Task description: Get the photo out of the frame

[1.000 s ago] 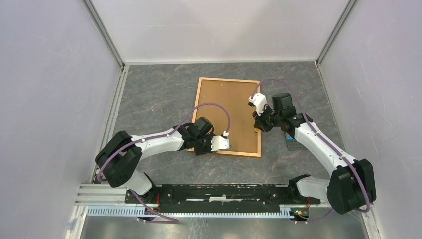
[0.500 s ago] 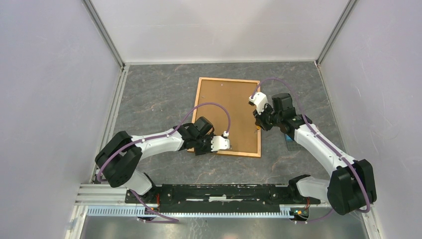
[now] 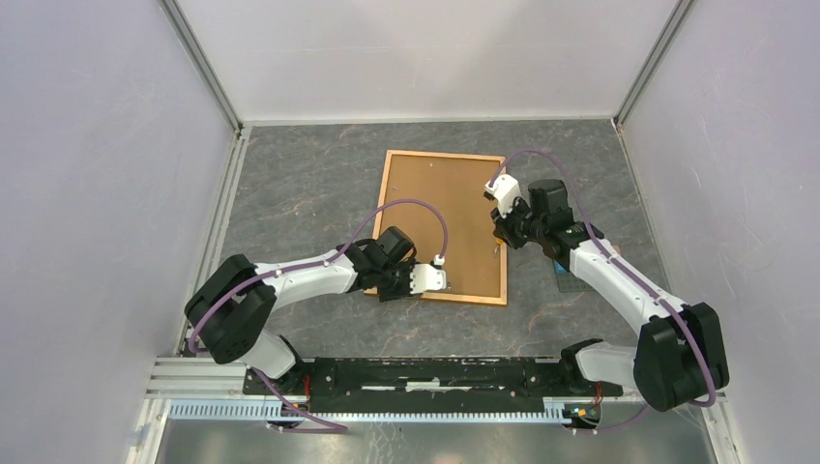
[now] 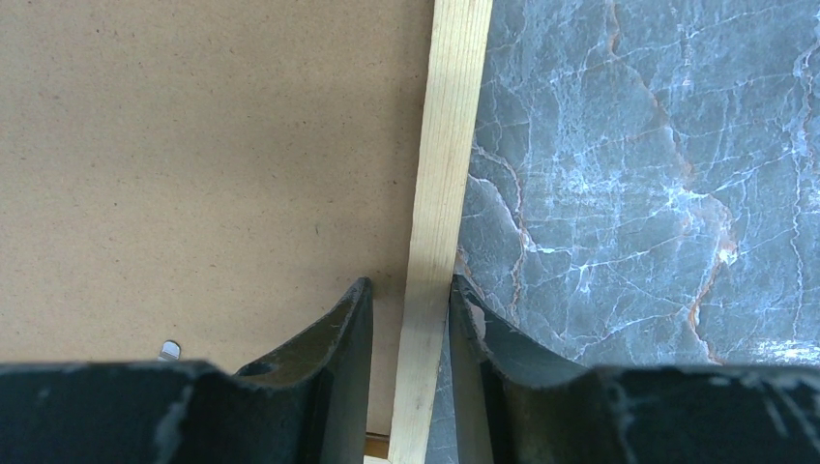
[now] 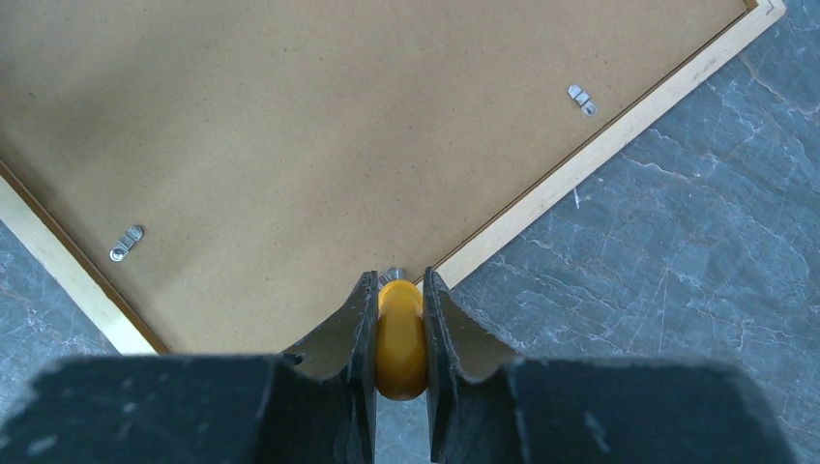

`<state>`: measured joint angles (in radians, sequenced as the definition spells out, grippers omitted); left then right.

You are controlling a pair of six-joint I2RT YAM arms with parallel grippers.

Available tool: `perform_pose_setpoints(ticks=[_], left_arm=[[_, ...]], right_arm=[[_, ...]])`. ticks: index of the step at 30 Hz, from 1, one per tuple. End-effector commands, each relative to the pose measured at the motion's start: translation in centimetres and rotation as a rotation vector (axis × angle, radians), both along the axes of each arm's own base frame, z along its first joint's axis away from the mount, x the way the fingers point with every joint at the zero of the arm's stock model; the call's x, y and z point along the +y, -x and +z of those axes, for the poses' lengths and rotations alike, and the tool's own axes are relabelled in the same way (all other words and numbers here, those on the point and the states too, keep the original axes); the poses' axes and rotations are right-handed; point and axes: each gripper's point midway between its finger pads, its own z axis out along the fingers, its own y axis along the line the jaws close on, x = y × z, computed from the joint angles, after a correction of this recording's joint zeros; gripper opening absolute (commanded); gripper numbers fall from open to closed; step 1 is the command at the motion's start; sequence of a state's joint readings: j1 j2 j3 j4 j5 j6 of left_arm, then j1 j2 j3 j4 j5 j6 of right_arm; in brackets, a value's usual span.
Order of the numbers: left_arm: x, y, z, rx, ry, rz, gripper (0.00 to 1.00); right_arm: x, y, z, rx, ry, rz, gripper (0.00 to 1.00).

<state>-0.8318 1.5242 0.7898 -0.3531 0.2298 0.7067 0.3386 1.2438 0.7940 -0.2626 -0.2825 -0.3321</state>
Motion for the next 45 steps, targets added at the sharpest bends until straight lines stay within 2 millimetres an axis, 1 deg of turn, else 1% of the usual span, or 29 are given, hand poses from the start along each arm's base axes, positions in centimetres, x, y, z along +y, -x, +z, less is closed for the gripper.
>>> perform_pose_setpoints(ticks=[1,5,12,22,32,37,40,41,43,45], left_arm=[[2.3,2.0,-3.2,0.101,-0.094,0.037,0.38],[2.3,1.9,-3.2,0.102,-0.095,0.040,0.38],[2.2,1.9,-3.3,0.104,-0.096,0.037,0.38],[2.2,1.9,-3.2,0.102,-0.095,0.037,0.38],[2.3,2.0,-3.3,0.104,-0.097,0.038,0.38],[2.3,2.0,-3.3,0.104,-0.097,0.038,0.38],[2.3,2.0,-3.2,0.102,-0.094,0.039,0.40],[2.3,2.0,-3.1,0.101,-0.092,0.037,0.41],[2.2,2.3,-3.0,0.098,-0.095,0.022,0.43],[2.2,2.7,-3.0,0.101,-0.107,0.001,0.43]], right_arm=[[1.3,1.0,-0.8,0.048,-0.049,0.045,0.00],[1.3,1.8,-1.3,0.074,-0.039,0.062,0.00],[2.0,2.8,-1.5,0.102,-0.064,0.097,0.00],[2.0,2.9,-1.2,0.101,-0.062,0.102,0.00],[1.9,3.9,-1.8,0.121,-0.055,0.113,0.00],[1.9,3.9,-1.7,0.115,-0.052,0.110,0.00],[1.9,3.3,-1.0,0.094,-0.052,0.103,0.00],[2.1,2.9,-0.5,0.083,-0.058,0.099,0.00],[2.4,2.0,0.8,0.055,-0.073,0.093,0.00],[2.8,1.0,2.4,0.026,-0.093,0.089,0.00]])
